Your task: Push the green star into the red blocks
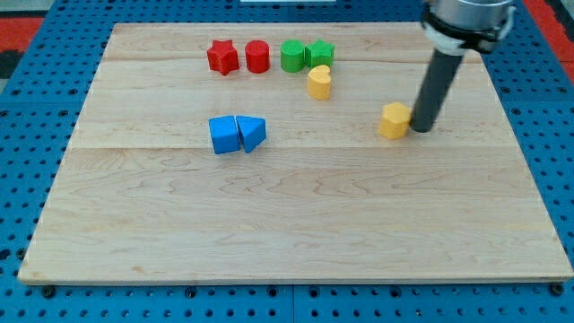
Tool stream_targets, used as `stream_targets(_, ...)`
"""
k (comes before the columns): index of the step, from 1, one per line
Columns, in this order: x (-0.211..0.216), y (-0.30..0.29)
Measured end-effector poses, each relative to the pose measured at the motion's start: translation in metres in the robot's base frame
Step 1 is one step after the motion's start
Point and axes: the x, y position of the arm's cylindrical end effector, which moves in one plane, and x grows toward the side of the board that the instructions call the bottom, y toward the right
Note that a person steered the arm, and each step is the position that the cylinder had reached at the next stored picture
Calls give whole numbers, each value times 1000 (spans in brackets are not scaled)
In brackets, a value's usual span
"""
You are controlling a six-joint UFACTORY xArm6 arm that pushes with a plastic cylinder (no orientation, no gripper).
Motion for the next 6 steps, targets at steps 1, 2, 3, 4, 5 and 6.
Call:
stream_targets(1, -14, -50)
stream_targets(2, -34, -56)
stream_targets(3, -48, -34)
stream_targets(4, -89, -40)
stream_targets(5, -122, -57)
stream_targets(6, -125, -63)
